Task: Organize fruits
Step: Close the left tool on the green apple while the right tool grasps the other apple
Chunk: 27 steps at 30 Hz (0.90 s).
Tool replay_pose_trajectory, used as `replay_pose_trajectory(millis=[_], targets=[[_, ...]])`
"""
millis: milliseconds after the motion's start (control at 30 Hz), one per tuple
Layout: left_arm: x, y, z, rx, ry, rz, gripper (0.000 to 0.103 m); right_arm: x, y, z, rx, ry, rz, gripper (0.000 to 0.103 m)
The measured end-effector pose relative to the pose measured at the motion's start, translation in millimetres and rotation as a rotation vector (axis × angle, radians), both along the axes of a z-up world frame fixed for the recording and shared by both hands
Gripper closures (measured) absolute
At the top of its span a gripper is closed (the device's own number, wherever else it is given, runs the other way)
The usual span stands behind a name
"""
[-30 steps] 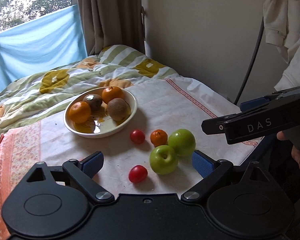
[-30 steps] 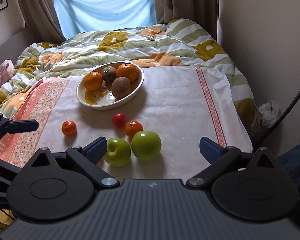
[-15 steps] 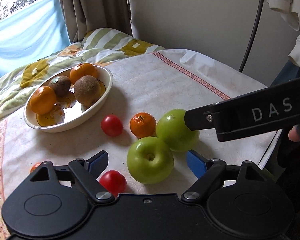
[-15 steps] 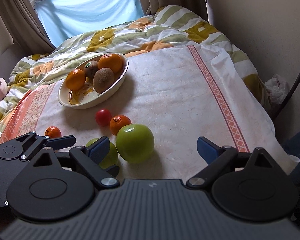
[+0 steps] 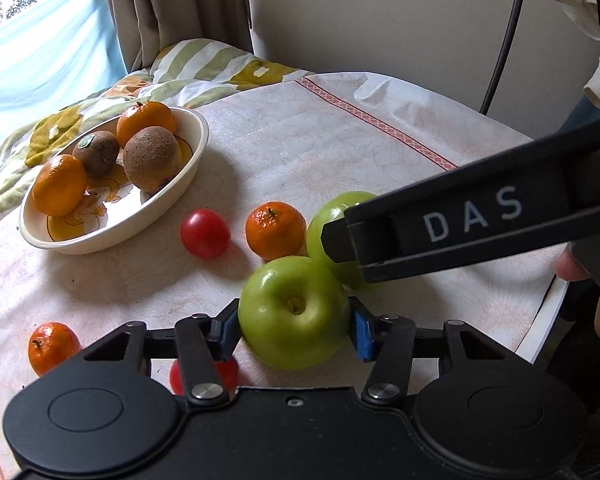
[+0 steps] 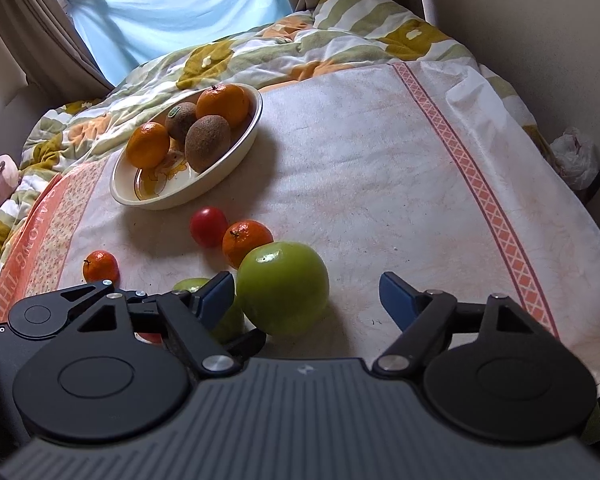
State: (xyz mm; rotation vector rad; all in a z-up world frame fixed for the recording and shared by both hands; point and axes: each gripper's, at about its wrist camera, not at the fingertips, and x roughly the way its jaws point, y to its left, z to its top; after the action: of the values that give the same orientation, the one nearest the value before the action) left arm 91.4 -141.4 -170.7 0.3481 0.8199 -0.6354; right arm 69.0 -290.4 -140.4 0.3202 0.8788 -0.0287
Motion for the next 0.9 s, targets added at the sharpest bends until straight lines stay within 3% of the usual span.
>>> replay_pose_trajectory(millis=[500, 633, 700, 900], targets=[[-4, 8, 7, -0.011, 0.002, 0.016, 0.045, 14, 3, -9, 0.042, 0.031, 0.027, 0.017], [-7, 8, 10, -0.016, -0.005, 0.019, 0.045, 16, 4, -12, 0.05, 0.036, 0.035, 0.021], [-7, 8, 11, -0.017, -0.008, 0.022, 0.045, 16, 5, -13, 0.054, 0.044, 0.049, 0.033], [-11, 10, 17, -0.025, -0.017, 0.021, 0.045, 9, 5, -9, 0.048, 0.039, 0.038, 0.033]])
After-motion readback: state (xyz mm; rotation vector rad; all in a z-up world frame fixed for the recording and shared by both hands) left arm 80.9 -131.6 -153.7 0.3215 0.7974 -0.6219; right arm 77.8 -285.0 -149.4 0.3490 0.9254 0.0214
